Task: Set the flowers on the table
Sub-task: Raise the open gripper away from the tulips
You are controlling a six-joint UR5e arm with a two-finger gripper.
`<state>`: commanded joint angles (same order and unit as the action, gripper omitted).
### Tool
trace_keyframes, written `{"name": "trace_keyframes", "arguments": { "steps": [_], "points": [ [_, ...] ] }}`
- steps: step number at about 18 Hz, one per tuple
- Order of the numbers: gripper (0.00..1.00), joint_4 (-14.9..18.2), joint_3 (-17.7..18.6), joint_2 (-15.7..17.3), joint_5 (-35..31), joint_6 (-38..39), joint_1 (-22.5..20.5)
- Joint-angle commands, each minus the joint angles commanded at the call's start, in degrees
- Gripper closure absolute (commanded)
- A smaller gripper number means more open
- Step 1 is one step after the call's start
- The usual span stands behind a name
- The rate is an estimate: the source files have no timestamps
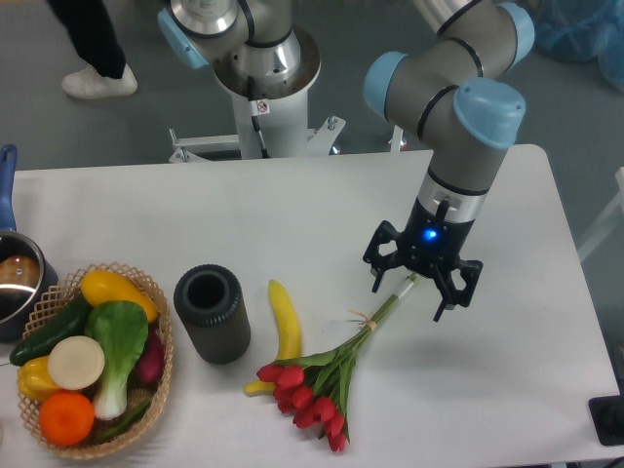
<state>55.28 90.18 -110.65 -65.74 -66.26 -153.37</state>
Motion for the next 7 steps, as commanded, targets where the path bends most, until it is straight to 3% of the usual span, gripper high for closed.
{"name": "trace_keyframes", "arguments": {
  "steps": [7],
  "points": [
    [0.00, 0.3, -0.7, -0.1, -5.4, -4.1, 0.5]
  ]
}}
